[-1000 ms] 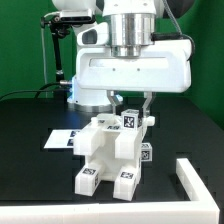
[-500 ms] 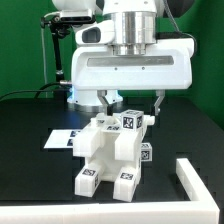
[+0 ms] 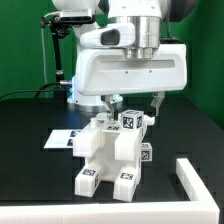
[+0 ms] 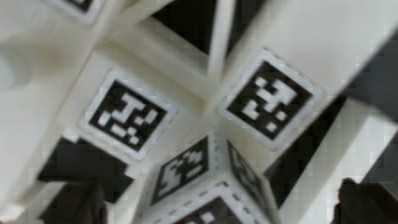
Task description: Assemble chair
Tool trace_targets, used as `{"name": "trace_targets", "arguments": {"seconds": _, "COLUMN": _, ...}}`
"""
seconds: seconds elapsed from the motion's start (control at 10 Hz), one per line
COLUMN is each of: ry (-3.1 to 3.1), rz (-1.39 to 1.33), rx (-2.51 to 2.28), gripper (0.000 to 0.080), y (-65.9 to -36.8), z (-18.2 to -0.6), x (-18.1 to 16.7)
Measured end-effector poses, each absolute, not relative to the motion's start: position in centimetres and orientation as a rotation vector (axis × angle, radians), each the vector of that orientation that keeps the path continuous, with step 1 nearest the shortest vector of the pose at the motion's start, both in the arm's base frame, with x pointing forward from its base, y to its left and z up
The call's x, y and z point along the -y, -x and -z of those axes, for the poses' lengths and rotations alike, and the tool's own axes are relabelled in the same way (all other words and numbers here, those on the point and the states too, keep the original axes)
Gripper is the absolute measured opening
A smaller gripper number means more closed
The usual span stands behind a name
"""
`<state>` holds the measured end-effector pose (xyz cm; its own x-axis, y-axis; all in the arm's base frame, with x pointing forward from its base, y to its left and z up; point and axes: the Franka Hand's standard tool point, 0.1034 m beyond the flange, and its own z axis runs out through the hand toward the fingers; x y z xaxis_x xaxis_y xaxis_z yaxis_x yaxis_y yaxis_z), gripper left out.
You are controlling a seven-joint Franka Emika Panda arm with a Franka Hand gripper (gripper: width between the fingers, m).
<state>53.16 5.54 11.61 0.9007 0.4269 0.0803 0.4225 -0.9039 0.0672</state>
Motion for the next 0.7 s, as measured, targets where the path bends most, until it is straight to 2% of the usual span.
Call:
{"name": "trace_targets", "arguments": {"seconds": 0.4, "ry": -2.84, "rz": -0.108, "rx": -1.156, "gripper": 0.0649, "y": -53.22, "z": -11.73, "x": -5.11}}
{"name": "trace_targets", "arguments": {"seconds": 0.5, "ry": -2.806, "rz": -0.105, "rx": -1.23, "gripper": 0.0494, "y": -53.25, "z": -11.75, "x": -4.97}}
{"name": "trace_targets", "arguments": {"seconds": 0.6, "ry": -2.807, "rz": -0.104, "rx": -1.23, "gripper": 0.0494, "y": -53.22, "z": -11.71, "x": -4.97}}
{"name": "trace_targets", "arguments": {"seconds": 0.7, "ry": -2.807, "rz": -0.104, "rx": -1.229, "gripper": 0.0344, "y": -53.22, "z": -11.71, "x": -4.96}}
